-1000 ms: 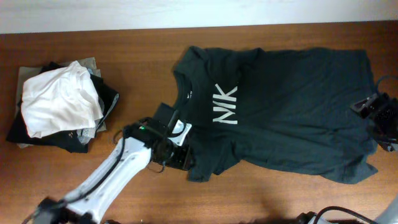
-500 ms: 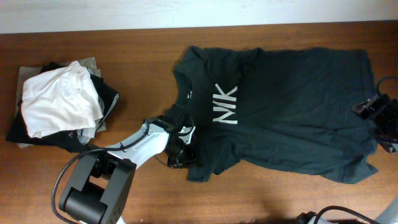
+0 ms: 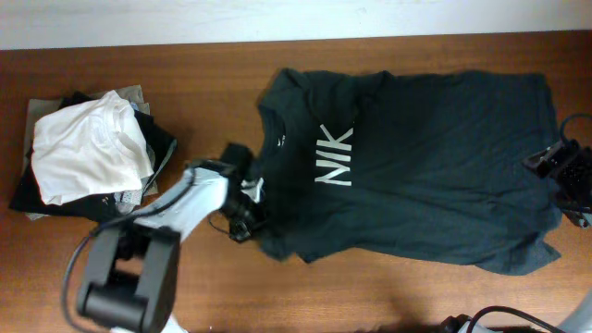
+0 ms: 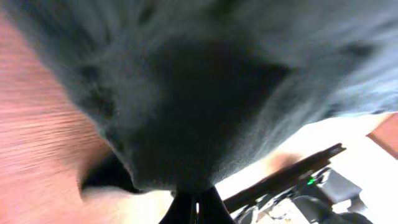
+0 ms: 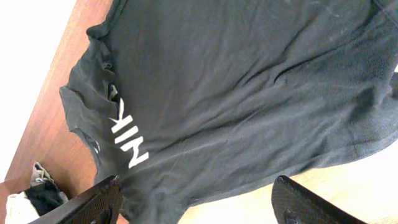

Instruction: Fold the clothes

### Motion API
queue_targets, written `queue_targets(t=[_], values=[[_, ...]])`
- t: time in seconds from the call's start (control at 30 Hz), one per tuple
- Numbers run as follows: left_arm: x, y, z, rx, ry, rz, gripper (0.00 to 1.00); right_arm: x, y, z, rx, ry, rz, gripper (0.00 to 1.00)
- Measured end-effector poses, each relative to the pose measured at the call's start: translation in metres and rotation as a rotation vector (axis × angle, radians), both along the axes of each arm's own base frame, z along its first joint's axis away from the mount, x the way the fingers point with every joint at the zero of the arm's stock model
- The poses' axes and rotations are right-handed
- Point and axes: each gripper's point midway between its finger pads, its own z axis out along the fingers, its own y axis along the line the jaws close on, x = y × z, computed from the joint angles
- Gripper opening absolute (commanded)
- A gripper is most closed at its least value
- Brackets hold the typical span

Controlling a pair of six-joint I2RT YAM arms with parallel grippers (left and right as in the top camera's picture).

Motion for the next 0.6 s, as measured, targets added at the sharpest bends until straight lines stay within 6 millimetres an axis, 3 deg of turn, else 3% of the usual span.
queue_targets(t=[0.07,0.1,0.13,0.17,0.23,0.33,0.4,0.43,0.47,0.6], values=[[0.019,0.01,0.02,-0.004,-0.1,0.028,0.0,0.0,0.0,0.0,-0.001,-0.001,0.0,0.81],[0.033,0.023,0.037,0.001,-0.183,0.07,0.06,0.0,0.0,0.0,-0.001,-0.001,0.0,0.81],[0.051,0.038,0.041,0.039,-0.258,0.103,0.17,0.001,-0.001,-0.001,0.001,0.001,0.0,0.81],[0.062,0.046,0.04,0.07,-0.3,0.116,0.28,0.002,-0.002,-0.002,0.003,0.003,0.0,0.81],[0.084,0.063,0.038,0.145,-0.394,0.14,0.39,0.005,-0.004,-0.009,0.019,0.022,0.0,0.81],[0.093,0.073,0.035,0.208,-0.451,0.12,0.39,0.007,-0.006,-0.015,0.033,0.038,0.0,0.81],[0.084,0.067,0.035,0.187,-0.449,0.043,0.41,0.007,-0.006,-0.015,0.033,0.037,0.0,0.81],[0.077,0.059,0.034,0.182,-0.459,-0.039,0.47,0.007,-0.006,-0.014,0.032,0.036,0.0,0.81],[0.065,0.039,0.032,0.177,-0.487,-0.174,0.5,0.008,-0.007,-0.014,0.031,0.035,0.0,0.81],[0.056,0.012,0.016,0.349,-0.617,-0.487,0.5,0.008,-0.007,-0.014,0.028,0.032,0.0,0.81]])
